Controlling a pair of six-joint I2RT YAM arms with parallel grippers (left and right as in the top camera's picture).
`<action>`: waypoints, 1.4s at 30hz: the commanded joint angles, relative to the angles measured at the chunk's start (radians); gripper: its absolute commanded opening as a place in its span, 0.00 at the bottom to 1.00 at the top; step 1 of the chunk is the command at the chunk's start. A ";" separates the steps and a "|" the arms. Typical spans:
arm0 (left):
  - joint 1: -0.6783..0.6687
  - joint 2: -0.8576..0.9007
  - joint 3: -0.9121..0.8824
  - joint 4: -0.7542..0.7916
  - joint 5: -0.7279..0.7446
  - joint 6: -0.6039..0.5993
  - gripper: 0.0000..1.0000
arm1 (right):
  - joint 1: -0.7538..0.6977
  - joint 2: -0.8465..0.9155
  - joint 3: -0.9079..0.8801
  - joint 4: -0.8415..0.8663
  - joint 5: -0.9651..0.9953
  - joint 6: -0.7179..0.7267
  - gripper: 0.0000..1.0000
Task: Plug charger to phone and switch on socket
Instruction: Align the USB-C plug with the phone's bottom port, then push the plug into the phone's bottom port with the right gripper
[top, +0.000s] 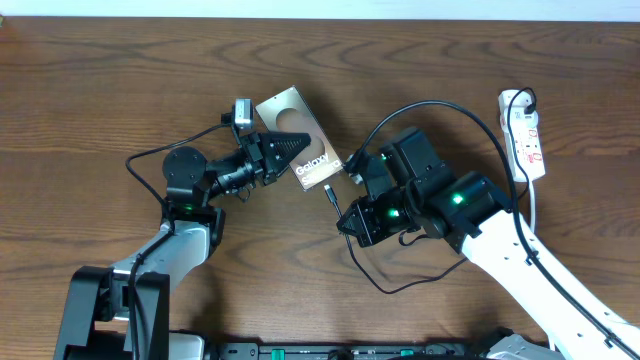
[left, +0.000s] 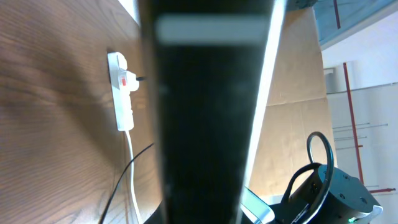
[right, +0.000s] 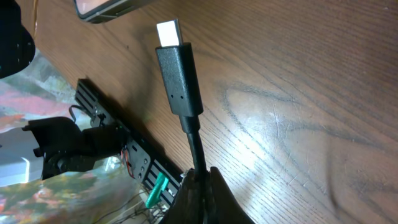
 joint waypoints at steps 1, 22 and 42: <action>-0.002 -0.009 0.035 0.017 0.030 0.041 0.07 | 0.005 0.006 -0.003 -0.001 -0.017 0.010 0.01; -0.002 -0.009 0.035 0.016 0.044 0.060 0.07 | 0.005 0.006 -0.003 0.037 -0.005 0.009 0.01; -0.002 -0.009 0.035 0.016 0.156 0.085 0.07 | 0.005 0.007 -0.003 0.306 0.123 -0.062 0.01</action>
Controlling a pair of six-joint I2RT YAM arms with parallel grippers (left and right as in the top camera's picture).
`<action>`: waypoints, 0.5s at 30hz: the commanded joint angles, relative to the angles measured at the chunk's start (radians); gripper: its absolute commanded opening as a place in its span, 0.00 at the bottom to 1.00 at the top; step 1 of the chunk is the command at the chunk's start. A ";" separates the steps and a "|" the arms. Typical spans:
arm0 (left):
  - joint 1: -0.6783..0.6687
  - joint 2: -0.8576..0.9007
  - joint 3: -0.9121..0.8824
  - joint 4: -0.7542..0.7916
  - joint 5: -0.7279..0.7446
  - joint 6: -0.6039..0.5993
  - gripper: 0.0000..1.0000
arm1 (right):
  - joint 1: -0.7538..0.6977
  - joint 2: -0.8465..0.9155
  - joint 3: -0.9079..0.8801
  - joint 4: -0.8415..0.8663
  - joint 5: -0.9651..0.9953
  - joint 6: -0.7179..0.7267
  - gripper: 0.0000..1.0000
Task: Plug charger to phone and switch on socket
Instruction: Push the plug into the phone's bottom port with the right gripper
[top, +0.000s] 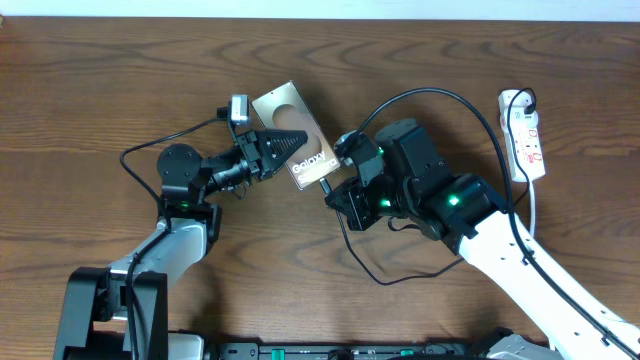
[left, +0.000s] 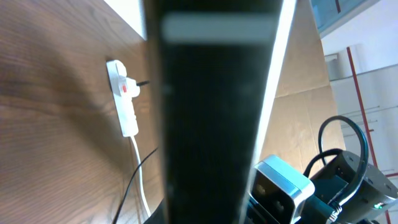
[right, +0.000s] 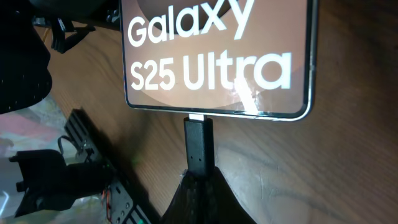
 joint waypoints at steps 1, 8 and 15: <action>-0.019 -0.009 0.016 0.012 0.116 0.020 0.08 | -0.003 0.004 0.013 0.094 0.050 -0.016 0.01; -0.033 -0.009 0.016 0.013 0.142 0.021 0.07 | -0.003 0.004 0.013 0.231 0.050 -0.015 0.01; -0.078 -0.009 0.016 0.013 0.187 0.066 0.07 | -0.002 0.004 0.014 0.392 0.053 -0.043 0.01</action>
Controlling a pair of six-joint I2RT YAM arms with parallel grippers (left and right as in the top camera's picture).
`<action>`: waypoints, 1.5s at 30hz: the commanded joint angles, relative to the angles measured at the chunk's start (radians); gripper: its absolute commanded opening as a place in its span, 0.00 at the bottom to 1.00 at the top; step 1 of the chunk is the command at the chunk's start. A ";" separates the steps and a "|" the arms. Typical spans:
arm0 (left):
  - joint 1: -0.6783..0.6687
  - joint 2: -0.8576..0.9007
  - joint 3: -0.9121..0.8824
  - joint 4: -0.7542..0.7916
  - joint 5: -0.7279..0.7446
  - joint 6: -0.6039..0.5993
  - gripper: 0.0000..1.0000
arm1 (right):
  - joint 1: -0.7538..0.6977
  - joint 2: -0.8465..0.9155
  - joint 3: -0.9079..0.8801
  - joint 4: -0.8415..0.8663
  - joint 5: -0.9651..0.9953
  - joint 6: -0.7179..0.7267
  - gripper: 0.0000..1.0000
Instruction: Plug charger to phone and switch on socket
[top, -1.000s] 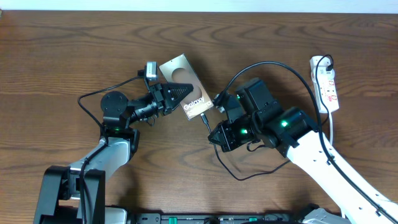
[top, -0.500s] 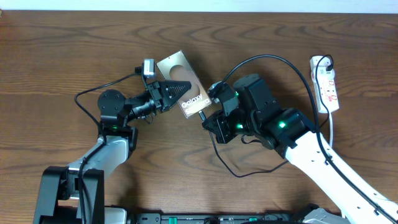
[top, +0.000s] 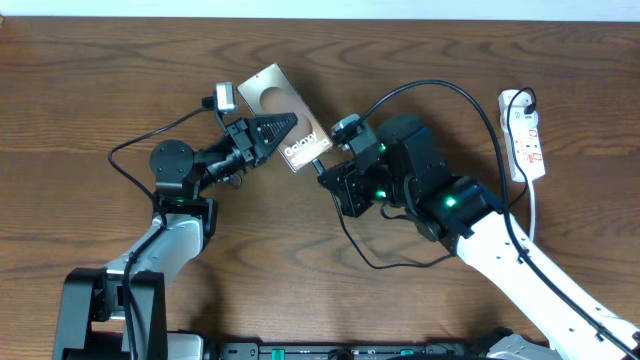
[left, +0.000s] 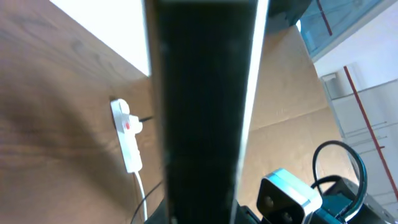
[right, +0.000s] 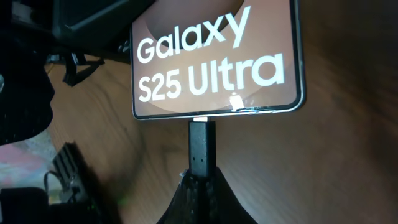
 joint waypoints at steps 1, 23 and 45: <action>-0.103 -0.009 -0.017 0.003 0.295 0.045 0.07 | -0.001 0.000 0.058 0.172 0.023 -0.059 0.01; -0.144 -0.009 -0.017 0.009 0.374 0.135 0.07 | -0.011 0.001 0.058 0.443 0.053 -0.042 0.30; -0.243 0.100 0.015 -0.298 0.209 0.566 0.07 | -0.278 -0.486 0.058 -0.254 0.282 -0.147 0.88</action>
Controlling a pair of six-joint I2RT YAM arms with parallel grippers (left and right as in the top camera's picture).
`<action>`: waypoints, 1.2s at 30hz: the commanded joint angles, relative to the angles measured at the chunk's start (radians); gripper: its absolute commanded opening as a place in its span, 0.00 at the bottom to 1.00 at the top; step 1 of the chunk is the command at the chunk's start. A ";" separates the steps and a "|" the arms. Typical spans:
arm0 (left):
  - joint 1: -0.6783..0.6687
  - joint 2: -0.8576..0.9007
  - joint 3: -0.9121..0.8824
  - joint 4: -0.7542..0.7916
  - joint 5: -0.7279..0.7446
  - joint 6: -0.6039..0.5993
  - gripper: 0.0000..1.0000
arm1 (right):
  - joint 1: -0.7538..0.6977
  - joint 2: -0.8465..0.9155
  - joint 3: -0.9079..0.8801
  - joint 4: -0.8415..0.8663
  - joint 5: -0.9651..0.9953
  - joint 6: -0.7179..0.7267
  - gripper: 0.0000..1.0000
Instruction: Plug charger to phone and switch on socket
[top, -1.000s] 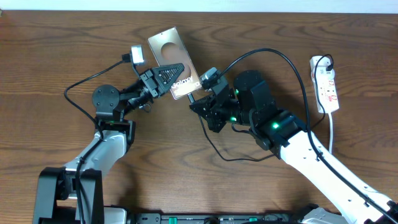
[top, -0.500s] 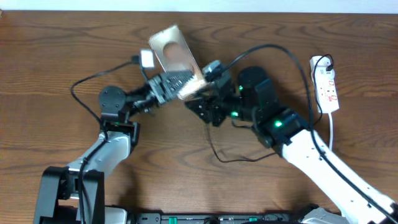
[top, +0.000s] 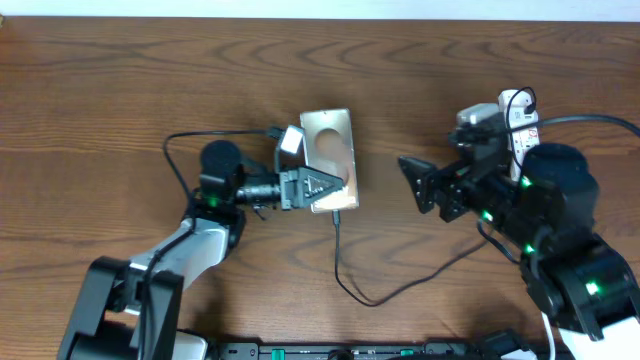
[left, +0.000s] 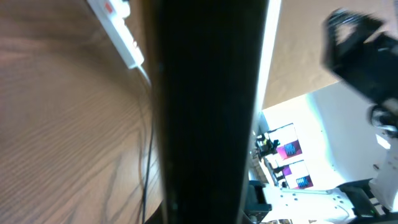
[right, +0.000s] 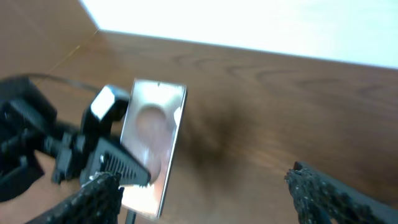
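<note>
The phone (top: 332, 150) lies tilted near the table's middle, and my left gripper (top: 312, 188) is shut on its lower edge. The black charger cable (top: 345, 275) runs from the phone's bottom end in a loop toward the right. In the left wrist view the phone's dark edge (left: 208, 112) fills the middle, with the white socket strip (left: 115, 31) beyond it. My right gripper (top: 412, 185) stands open to the right of the phone, holding nothing; its view shows the phone (right: 152, 143) ahead. The socket strip (top: 520, 112) lies at the far right, partly hidden by the right arm.
The right arm's body (top: 550, 200) covers much of the table's right side. Slack cable (left: 149, 124) lies on the wood between the arms. The table's front edge runs along a black rail (top: 330, 350).
My right gripper has let go of the charger plug, opened and moved off to the right. The plug stays in the phone. My left gripper has swung the phone right, toward the middle.
My right gripper first held the plug on the table below the phone, which my left gripper gripped. Then the plug stood at the phone's port, then in it. Now the cable hangs from the phone and my right gripper is open, apart from it.
</note>
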 joint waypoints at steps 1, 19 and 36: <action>-0.076 0.122 0.087 -0.045 -0.040 0.090 0.07 | -0.005 -0.036 0.016 -0.003 0.068 -0.015 0.89; -0.108 0.581 0.475 -0.667 -0.134 0.381 0.07 | -0.005 -0.037 0.016 -0.092 0.068 -0.001 0.99; -0.111 0.582 0.475 -0.921 -0.472 0.497 0.40 | -0.005 0.034 0.016 -0.110 0.067 0.000 0.99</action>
